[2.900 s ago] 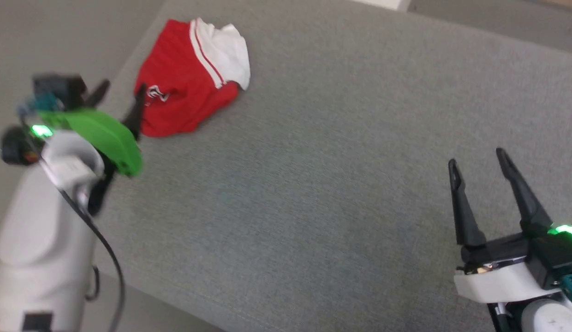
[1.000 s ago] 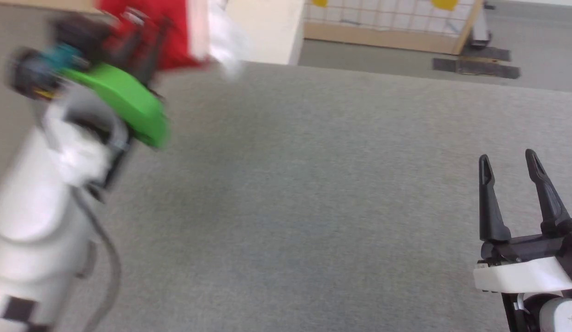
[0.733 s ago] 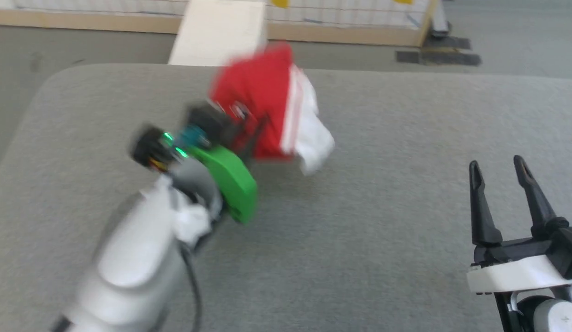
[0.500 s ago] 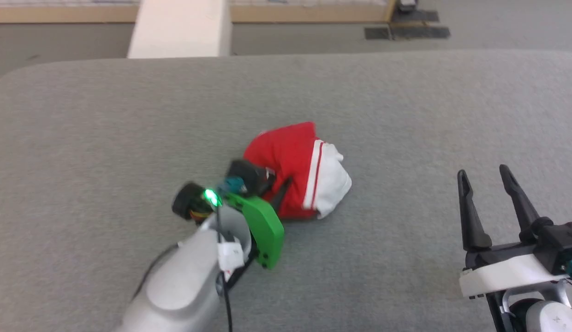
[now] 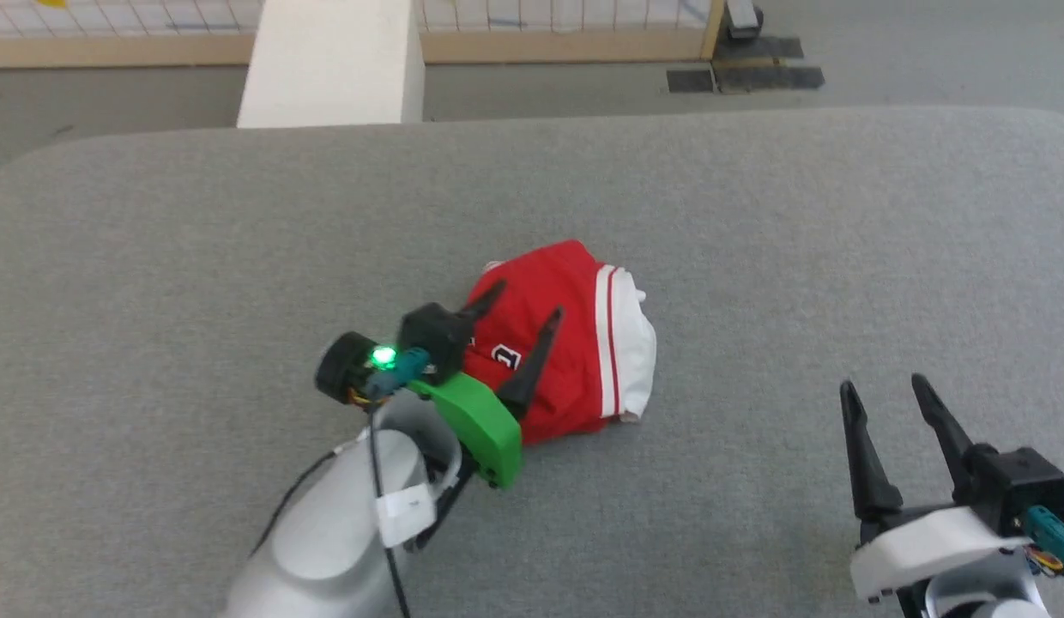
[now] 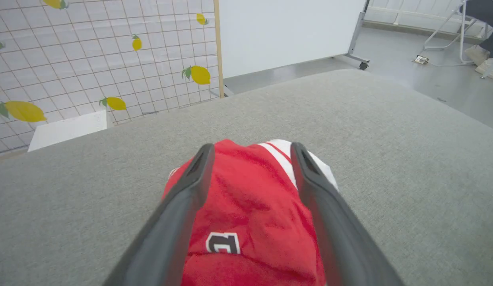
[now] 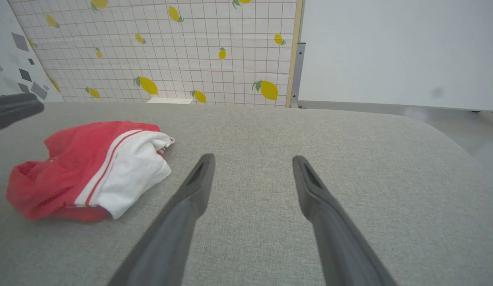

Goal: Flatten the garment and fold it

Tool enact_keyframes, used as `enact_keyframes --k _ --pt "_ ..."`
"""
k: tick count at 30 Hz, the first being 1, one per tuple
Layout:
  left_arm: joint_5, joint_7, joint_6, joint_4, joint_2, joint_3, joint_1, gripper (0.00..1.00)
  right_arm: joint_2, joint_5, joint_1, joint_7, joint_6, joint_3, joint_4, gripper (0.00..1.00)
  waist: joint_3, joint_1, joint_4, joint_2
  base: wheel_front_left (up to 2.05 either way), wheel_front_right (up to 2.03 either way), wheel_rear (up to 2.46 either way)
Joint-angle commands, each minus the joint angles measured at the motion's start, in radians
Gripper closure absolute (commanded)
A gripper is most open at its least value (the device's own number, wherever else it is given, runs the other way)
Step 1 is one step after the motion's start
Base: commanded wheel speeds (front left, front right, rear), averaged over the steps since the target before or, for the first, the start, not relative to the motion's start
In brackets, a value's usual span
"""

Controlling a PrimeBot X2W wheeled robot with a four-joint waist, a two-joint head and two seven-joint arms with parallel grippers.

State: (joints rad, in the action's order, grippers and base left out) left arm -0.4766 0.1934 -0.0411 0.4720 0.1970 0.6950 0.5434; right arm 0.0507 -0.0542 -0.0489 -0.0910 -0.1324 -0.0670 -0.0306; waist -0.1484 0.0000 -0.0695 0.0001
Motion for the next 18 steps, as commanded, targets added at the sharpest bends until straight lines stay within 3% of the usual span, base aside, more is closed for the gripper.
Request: enact_keyframes --k 1,11,18 --pt "-0.010 0.019 0.019 -0.028 0.027 -0.023 -0.031 0.00 0.000 0.000 -0.020 0.002 0.002 -0.007 0.007 0.00 0.122 0.0000 0.112 -0.0001 0.00 0.00 0.00" --pt "-0.054 0.062 0.171 -0.284 0.181 -0.188 -0.316 0.00 0.000 -0.030 -0.092 -0.002 0.002 -0.031 0.029 0.00 0.195 0.0000 0.207 -0.0001 0.00 0.00 0.00" --pt "-0.052 0.068 0.243 -0.450 0.190 -0.242 -0.539 0.00 0.000 -0.048 -0.121 -0.012 0.002 -0.007 0.055 0.00 0.209 0.0000 0.226 -0.0001 0.00 0.00 0.00"
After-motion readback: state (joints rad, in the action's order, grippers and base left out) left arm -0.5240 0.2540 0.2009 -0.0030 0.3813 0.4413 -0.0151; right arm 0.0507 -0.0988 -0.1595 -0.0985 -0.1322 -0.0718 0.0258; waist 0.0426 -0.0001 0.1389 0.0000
